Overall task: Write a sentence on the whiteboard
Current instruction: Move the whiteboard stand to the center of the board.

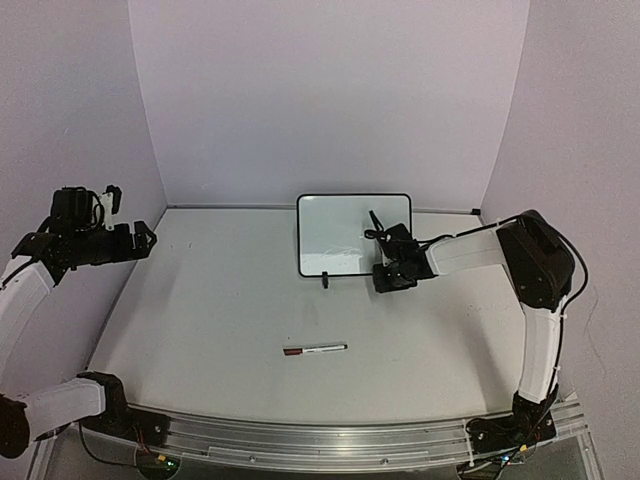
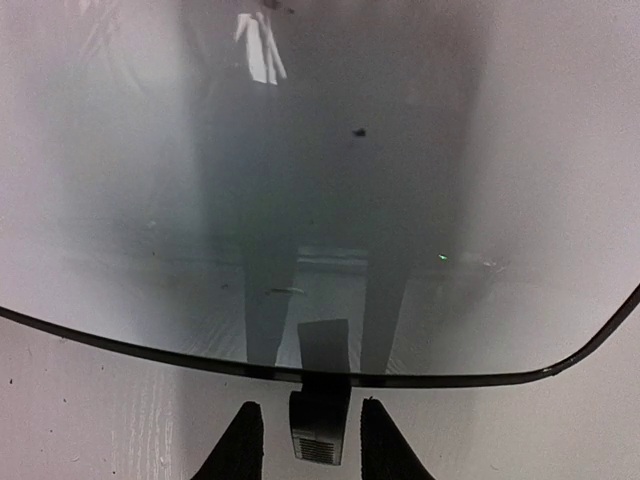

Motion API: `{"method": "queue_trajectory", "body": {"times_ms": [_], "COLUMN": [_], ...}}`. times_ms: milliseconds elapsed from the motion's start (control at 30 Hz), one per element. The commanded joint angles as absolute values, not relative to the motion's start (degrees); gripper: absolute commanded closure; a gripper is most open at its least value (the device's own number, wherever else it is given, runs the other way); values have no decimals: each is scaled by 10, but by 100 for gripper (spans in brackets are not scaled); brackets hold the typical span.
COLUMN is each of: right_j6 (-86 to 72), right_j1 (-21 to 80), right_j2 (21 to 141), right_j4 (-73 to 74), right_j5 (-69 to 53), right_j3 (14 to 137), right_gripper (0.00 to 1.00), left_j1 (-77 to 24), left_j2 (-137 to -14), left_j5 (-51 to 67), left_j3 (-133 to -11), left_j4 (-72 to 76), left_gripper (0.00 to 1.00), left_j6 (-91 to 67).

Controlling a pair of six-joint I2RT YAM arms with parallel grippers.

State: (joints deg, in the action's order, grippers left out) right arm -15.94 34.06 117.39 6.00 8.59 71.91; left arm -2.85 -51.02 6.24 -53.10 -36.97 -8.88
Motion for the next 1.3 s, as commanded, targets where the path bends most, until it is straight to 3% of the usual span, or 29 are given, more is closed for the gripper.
{"method": "queue_trajectory", "body": {"times_ms": [0, 300, 967, 1267], "right_j6": [-142, -113, -222, -304], "right_j1": [343, 351, 492, 560], "right_j2": [1189, 1188, 1089, 1097], "right_j4": [45, 38, 33, 87], "right_j5": [111, 122, 259, 322], "right_j3": [747, 740, 627, 646], "right_gripper": [75, 100, 100, 100], "left_j1": [-29, -29, -29, -29], "left_j2": [-510, -518, -521, -521], "left_j5": [50, 40, 38, 39], "left_j3": [-530, -532, -531, -531], "left_j4": [-355, -356, -357, -357], "left_gripper": [0, 0, 0, 0], "left_j6": [-82, -82, -82, -83]}}
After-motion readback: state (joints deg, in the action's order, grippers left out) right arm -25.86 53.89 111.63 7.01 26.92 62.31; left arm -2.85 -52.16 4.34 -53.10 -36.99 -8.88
